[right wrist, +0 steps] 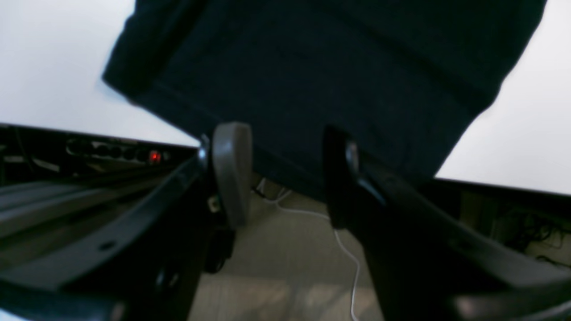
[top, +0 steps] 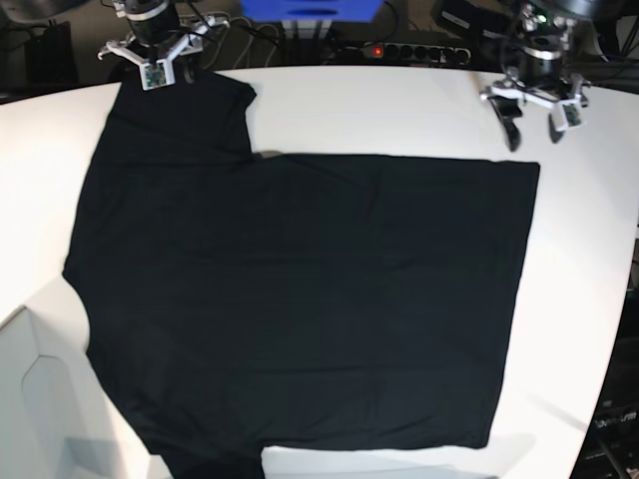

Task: Fold the T-shirt properly
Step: 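Lower both grippers and pinch the shirt's shoulder corners, then lift the shoulder edge with both grippers and pull it back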

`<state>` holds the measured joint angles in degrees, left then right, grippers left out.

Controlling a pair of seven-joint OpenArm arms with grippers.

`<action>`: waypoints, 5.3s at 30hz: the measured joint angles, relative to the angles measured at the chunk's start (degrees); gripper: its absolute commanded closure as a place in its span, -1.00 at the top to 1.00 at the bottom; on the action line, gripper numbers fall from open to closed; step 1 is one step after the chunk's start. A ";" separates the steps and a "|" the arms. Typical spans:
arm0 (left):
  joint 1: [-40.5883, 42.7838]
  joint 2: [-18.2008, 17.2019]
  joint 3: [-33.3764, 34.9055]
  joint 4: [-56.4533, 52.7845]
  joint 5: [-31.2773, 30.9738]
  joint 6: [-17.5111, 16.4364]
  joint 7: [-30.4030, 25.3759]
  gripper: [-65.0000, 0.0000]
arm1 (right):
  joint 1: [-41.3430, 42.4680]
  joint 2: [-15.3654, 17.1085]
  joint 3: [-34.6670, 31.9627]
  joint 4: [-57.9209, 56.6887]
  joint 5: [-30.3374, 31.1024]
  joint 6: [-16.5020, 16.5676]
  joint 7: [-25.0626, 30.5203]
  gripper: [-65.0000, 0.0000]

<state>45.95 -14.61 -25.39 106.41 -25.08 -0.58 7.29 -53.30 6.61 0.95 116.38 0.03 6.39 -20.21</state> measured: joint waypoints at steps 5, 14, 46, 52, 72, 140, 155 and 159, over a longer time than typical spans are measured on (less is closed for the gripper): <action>-7.17 0.02 -1.49 -9.94 -0.57 -0.07 0.35 0.37 | 2.25 0.02 1.86 -0.02 0.00 0.24 -1.92 -0.17; -16.85 0.48 -1.09 -19.76 -0.55 -5.29 0.17 0.37 | 4.81 0.17 1.92 -0.07 0.00 0.26 -6.38 -0.17; -19.28 0.17 2.84 -24.90 -0.55 -5.53 -2.40 -1.00 | 7.15 1.53 4.66 -1.42 0.17 0.31 -6.34 -0.15; -17.86 0.17 2.67 -24.39 -0.74 -6.10 -2.82 -1.00 | 10.64 1.44 10.34 -2.27 0.24 0.72 -6.14 -0.09; -17.27 0.20 2.67 -24.17 -0.74 -6.12 -3.06 -1.00 | 15.19 1.16 15.17 -13.14 0.48 2.58 -3.56 0.14; -25.55 0.83 -2.60 -8.81 -0.09 -5.42 1.01 -1.00 | 44.74 -0.59 26.01 -2.75 0.04 28.30 -17.07 -1.00; -42.05 0.83 -2.64 -19.04 -0.11 -5.44 13.66 -1.00 | 62.82 4.79 21.79 -22.73 -0.42 28.30 -17.66 -1.00; -43.04 0.83 -2.60 -20.92 -0.07 -5.40 13.88 -1.00 | 67.21 5.77 21.64 -28.26 -0.22 28.30 -17.81 -1.00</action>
<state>2.92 -13.78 -27.99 85.49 -25.15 -5.98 21.17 13.91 12.38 22.59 88.12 -0.19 34.70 -38.02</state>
